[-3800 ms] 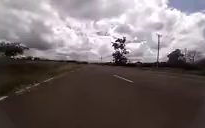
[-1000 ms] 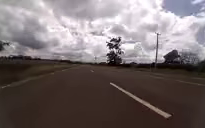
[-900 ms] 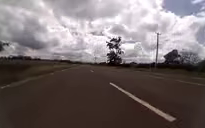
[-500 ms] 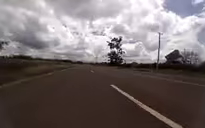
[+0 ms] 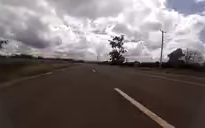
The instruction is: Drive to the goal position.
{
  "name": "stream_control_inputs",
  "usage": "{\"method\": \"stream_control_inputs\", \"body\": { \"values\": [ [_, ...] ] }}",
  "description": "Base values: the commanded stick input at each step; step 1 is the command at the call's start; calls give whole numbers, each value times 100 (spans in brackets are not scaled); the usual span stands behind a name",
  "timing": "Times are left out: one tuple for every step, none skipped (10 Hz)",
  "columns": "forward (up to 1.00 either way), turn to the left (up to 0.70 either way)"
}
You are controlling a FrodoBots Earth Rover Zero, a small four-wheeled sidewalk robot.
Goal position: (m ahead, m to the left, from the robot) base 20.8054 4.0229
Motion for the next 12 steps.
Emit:
{"method": "stream_control_inputs", "body": {
  "values": [
    [100, 3],
    [100, 1],
    [100, 0],
    [100, 0],
    [100, 0],
    [100, 0],
    [100, 0],
    [100, 0],
    [100, 0],
    [100, 2],
    [100, 4],
    [100, 5]
  ]
}}
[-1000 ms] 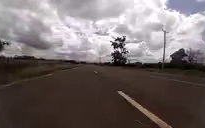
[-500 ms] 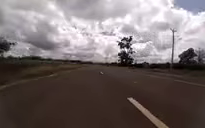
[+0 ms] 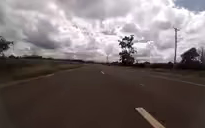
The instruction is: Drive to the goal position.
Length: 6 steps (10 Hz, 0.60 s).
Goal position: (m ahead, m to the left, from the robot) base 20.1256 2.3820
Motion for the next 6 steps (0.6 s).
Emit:
{"method": "stream_control_inputs", "body": {
  "values": [
    [100, 7],
    [100, 0],
    [100, 0],
    [100, 0],
    [100, 0],
    [100, 0]
  ]
}}
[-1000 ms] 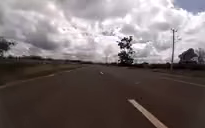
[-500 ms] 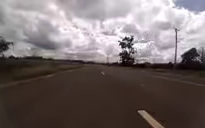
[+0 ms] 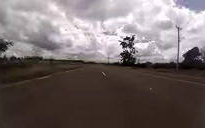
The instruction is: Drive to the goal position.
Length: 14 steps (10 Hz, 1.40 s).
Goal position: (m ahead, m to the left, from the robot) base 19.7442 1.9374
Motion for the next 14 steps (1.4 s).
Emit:
{"method": "stream_control_inputs", "body": {
  "values": [
    [100, 0],
    [100, 0],
    [100, 0],
    [100, 0],
    [100, 11],
    [100, 15],
    [100, 5],
    [100, 3],
    [100, 0],
    [100, 0],
    [100, 0],
    [100, 0],
    [100, 0],
    [100, 0]
  ]
}}
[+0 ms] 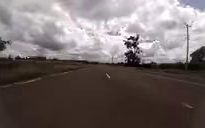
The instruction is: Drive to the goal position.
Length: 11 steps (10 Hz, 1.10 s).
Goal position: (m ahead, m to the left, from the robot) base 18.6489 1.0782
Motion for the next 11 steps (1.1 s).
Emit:
{"method": "stream_control_inputs", "body": {
  "values": [
    [100, 0],
    [100, 0],
    [100, 0],
    [100, 0],
    [100, 0],
    [100, 0],
    [100, 0],
    [100, 0],
    [100, 0],
    [100, 0],
    [100, 0]
  ]
}}
